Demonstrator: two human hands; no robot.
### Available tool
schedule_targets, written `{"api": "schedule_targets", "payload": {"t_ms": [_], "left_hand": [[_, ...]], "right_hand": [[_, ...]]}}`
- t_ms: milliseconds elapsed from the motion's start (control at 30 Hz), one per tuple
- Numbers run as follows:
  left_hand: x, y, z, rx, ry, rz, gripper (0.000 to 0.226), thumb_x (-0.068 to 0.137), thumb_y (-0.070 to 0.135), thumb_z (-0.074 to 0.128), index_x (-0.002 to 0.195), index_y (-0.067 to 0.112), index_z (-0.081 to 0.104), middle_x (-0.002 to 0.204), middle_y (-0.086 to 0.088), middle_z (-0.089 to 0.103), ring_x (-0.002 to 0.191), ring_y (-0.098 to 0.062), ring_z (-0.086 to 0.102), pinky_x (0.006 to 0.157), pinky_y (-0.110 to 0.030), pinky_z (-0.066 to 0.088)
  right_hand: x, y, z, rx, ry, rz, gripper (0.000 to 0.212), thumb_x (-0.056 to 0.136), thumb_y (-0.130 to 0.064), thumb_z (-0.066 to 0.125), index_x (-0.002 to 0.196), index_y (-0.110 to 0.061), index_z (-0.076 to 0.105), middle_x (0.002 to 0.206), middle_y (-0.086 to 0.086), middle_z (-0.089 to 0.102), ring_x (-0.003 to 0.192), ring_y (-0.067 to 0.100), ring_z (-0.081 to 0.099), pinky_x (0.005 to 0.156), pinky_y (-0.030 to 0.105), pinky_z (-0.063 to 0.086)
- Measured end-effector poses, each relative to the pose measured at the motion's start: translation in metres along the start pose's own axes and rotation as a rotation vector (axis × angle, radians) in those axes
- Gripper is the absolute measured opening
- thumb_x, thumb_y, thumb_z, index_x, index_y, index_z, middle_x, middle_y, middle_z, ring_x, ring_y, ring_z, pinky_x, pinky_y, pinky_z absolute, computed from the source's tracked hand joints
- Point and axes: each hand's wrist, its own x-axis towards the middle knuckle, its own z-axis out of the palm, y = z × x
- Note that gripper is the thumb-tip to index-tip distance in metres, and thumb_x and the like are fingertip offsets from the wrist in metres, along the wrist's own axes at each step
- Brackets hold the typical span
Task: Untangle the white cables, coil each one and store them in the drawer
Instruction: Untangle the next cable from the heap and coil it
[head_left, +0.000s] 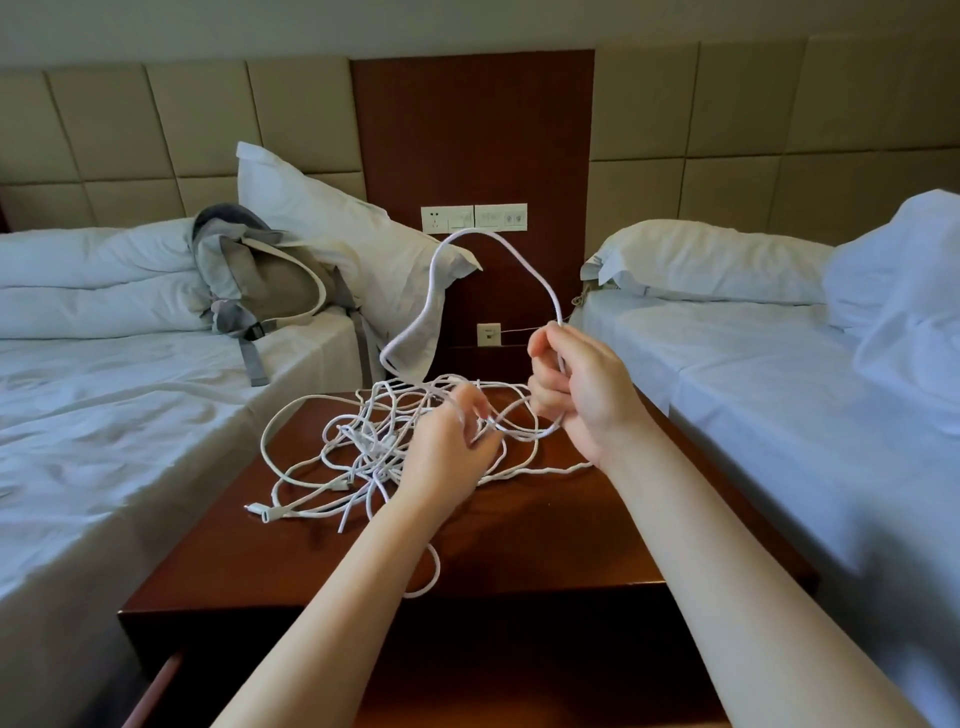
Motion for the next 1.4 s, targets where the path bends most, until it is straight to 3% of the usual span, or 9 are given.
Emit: {"api": "schedule_targets", "payload": {"t_ms": [167,300,400,567,767,967,1167,1300,1400], "left_hand": [[-0.005,0.003,0.011,-0.063,-0.169,0.136,0.024,0.082,0.015,0.069,0.106,0.017,0.071,0.067,0.004,0.058,0.061,-0.008,0.051,0.061,-0.021,0.041],[-0.003,0.006,0.008,-0.126,-0.047,0.213,0.016,0.086,0.025,0.061,0.075,0.028,0.073,0.057,0.013,0.047,0.056,-0.005,0.045,0.055,-0.019,0.035],[0.003,0.014,0.001,-0.262,0.067,-0.016,0.044,0.091,0.021,0.060,0.048,0.019,0.052,0.040,0.013,0.029,0.042,-0.005,0.028,0.046,-0.019,0.023],[0.009,0.016,-0.014,-0.492,0.162,-0.349,0.032,0.094,0.026,0.053,0.076,0.005,0.071,0.037,0.012,0.028,0.036,-0.004,0.025,0.042,-0.016,0.026],[0.012,0.026,-0.026,-0.672,0.140,-0.346,0.039,0.095,0.023,0.051,0.061,0.010,0.063,0.046,0.003,0.037,0.042,-0.006,0.031,0.043,-0.015,0.028],[0.020,0.034,-0.037,-0.940,0.175,-0.395,0.039,0.097,0.019,0.048,0.063,0.008,0.061,0.048,0.002,0.039,0.039,-0.005,0.029,0.038,-0.013,0.026],[0.020,0.011,-0.038,-0.494,0.095,-0.597,0.037,0.096,0.028,0.049,0.070,0.005,0.064,0.052,-0.001,0.050,0.047,-0.012,0.042,0.045,-0.021,0.036],[0.016,-0.005,-0.041,0.238,-0.199,-0.622,0.055,0.093,0.050,0.045,0.066,0.004,0.056,0.058,-0.005,0.051,0.052,-0.016,0.046,0.050,-0.026,0.037],[0.013,0.004,-0.047,0.573,-0.087,-0.560,0.059,0.091,0.058,0.042,0.062,0.006,0.050,0.061,-0.004,0.050,0.053,-0.017,0.047,0.046,-0.024,0.033]], "right_hand": [[-0.002,-0.003,0.007,-0.007,-0.026,-0.076,0.036,0.104,-0.021,0.028,0.080,-0.009,0.050,0.048,-0.006,0.031,0.043,0.008,0.023,0.045,0.023,0.021],[0.001,-0.001,0.003,-0.116,-0.007,-0.140,0.039,0.104,-0.029,0.027,0.091,-0.012,0.060,0.059,-0.002,0.045,0.057,0.011,0.044,0.058,0.023,0.039],[0.004,0.006,-0.003,-0.329,0.088,-0.174,0.039,0.104,-0.033,0.026,0.096,-0.018,0.061,0.073,0.002,0.055,0.070,0.011,0.055,0.065,0.026,0.046],[-0.003,0.019,-0.014,-0.731,-0.023,0.054,0.024,0.090,-0.004,0.042,0.087,-0.017,0.062,0.063,0.002,0.062,0.051,0.012,0.058,0.052,0.023,0.047],[-0.001,0.039,-0.018,-0.848,-0.043,0.011,0.018,0.089,-0.013,0.059,0.100,-0.027,0.061,0.098,-0.003,0.060,0.091,0.010,0.058,0.076,0.023,0.049],[-0.001,0.041,-0.020,-1.038,-0.157,0.004,0.003,0.085,-0.027,0.066,0.087,-0.025,0.065,0.095,-0.011,0.049,0.089,0.007,0.050,0.071,0.017,0.041],[-0.004,0.029,-0.020,-0.842,-0.146,0.077,0.041,0.100,-0.028,0.042,0.069,-0.010,0.063,0.048,0.001,0.048,0.040,0.011,0.042,0.047,0.024,0.041],[-0.004,0.025,-0.019,-0.727,-0.118,0.162,0.039,0.091,-0.016,0.041,0.054,-0.009,0.054,0.046,0.002,0.034,0.041,0.014,0.028,0.041,0.020,0.030],[-0.002,0.027,-0.018,-0.577,-0.032,0.218,0.038,0.088,-0.010,0.040,0.051,-0.011,0.049,0.044,0.001,0.030,0.038,0.012,0.024,0.040,0.022,0.024]]}}
